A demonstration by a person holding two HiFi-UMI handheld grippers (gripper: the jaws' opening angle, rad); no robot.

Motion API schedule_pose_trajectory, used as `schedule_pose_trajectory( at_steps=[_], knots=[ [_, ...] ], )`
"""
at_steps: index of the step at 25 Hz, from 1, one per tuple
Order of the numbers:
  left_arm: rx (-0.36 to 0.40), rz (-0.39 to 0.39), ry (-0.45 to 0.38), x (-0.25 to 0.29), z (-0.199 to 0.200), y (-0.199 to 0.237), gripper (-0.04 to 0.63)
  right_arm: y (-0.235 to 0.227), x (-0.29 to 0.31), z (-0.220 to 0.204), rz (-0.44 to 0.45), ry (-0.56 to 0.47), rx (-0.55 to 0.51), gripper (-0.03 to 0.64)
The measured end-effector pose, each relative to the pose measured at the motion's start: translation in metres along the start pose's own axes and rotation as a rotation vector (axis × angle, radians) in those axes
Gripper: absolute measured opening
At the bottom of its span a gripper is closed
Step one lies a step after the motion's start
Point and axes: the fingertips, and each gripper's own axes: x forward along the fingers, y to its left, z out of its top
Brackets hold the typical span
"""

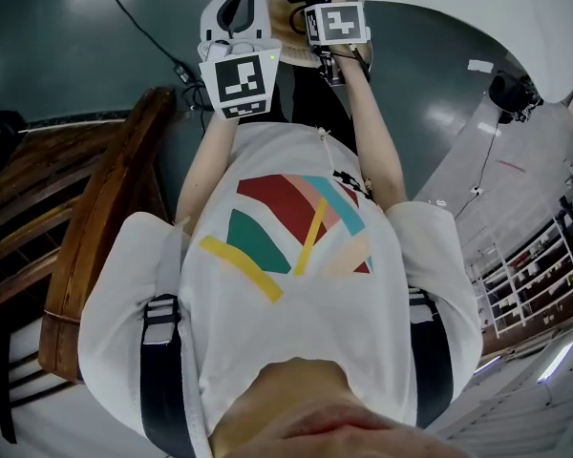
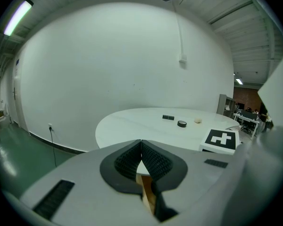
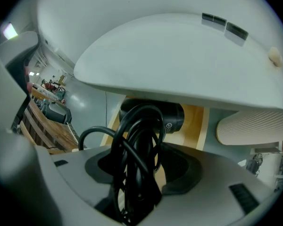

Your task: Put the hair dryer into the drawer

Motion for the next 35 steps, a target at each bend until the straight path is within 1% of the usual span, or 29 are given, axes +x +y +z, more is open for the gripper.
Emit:
schedule_pose_trajectory(
  at_steps=[4,8,10,14,21,24,28,31,35],
  knots=[
    [0.015,0.010,0.023,-0.003,-0.007,-0.001,0.015,0.000,0.011,0.003,-0.026,-0.036,-0.066,0.239],
    [0.017,0.014,0.032,-0.005,-0.011,-0.003,0.015,-0.001,0.020,0.007,-0.035,-0.041,-0.082,0.239],
    [0.019,0.015,0.034,-0.005,-0.013,-0.001,0.015,-0.002,0.025,0.012,-0.047,-0.057,-0.107,0.239],
    [0.021,0.018,0.051,-0.005,-0.019,-0.002,0.017,-0.001,0.028,0.023,-0.056,-0.151,-0.180,0.239],
    [0.023,0.020,0.066,-0.005,-0.019,0.004,0.016,0.006,0.024,0.048,-0.076,-0.318,-0.236,0.239],
    [0.026,0.022,0.074,-0.006,-0.024,0.002,0.016,0.008,0.026,0.051,-0.071,-0.357,-0.216,0.239],
    [0.033,0.024,0.085,-0.009,-0.030,-0.003,0.016,0.004,0.039,0.038,-0.034,-0.345,-0.139,0.239],
    [0.037,0.029,0.089,-0.010,-0.033,-0.005,0.015,-0.002,0.044,0.039,-0.010,-0.354,-0.097,0.238],
    [0.046,0.028,0.093,-0.013,-0.040,-0.014,0.015,-0.017,0.048,0.043,-0.018,-0.404,-0.043,0.238]
  ],
)
